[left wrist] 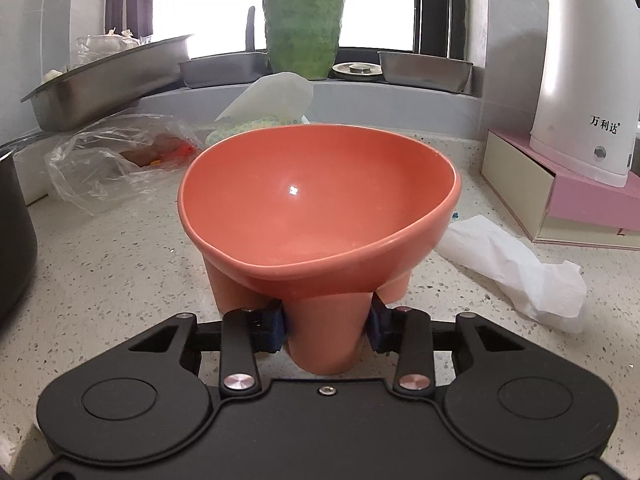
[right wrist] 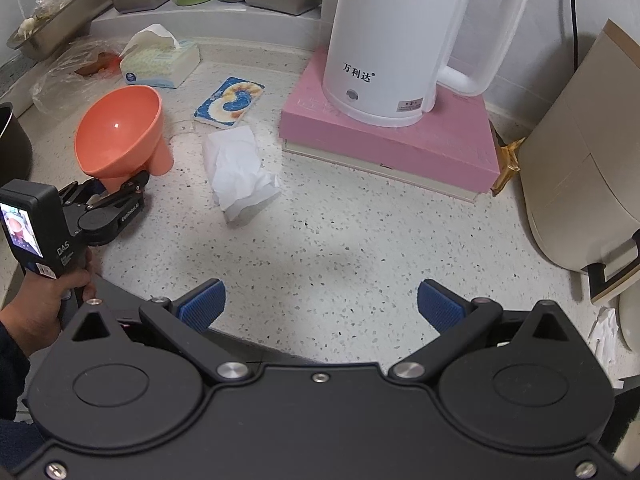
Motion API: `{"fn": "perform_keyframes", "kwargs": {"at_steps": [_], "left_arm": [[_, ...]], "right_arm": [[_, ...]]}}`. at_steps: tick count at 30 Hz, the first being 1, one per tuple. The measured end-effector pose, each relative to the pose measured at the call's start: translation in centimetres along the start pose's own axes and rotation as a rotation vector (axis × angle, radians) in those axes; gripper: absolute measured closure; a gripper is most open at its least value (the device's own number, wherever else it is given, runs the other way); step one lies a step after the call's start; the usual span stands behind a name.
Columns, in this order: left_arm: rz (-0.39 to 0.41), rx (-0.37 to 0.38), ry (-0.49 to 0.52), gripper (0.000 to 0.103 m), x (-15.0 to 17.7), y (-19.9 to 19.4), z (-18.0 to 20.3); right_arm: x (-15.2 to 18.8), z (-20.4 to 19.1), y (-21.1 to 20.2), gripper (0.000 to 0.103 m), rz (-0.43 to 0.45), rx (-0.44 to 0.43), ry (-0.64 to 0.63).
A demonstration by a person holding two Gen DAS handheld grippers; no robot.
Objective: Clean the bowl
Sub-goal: 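Hold the bowl with the left tool while moving the right tool toward the sponge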
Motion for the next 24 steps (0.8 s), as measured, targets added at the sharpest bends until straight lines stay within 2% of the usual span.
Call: {"fn": "perform_keyframes", "kwargs": {"at_steps": [8, 10, 14, 17, 24], "left_arm": [[-0.012, 0.005, -0.005, 0.065, -0.2, 0.0, -0.1], [-0.017, 0.004, -0.009, 0.065, -0.2, 0.0, -0.1], [-0.022, 0.009, -0.009, 0.065, -0.3, 0.0, -0.2], [-0.026, 0.021, -0.007, 0.065, -0.3, -0.1, -0.3], [-0.038, 0.048, 0.002, 0.065, -0.1, -0.5, -0.5]], "right_arm": [[0.0, -0.2, -0.4, 0.001, 0.023, -0.022, -0.01], [0.0, -0.2, -0.8, 0.001, 0.055, -0.045, -0.004], [0.1, 0.1, -1.8, 0.001, 0.157, -0.147, 0.035], [0.0, -0.1, -2.1, 0.001, 0.18, -0.159, 0.018], [-0.5, -0.6, -1.8, 0.001, 0.147, -0.193, 0.013]]}}
Point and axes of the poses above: each gripper's, at about its wrist camera, not at the fingertips, and y roughly the way its jaws point, z to its right, x to its underside, the point moved 3 cm from there along y, roughly the way its jaws point, and after that the axes turned 11 degrees about x, right-handed, at the moved point
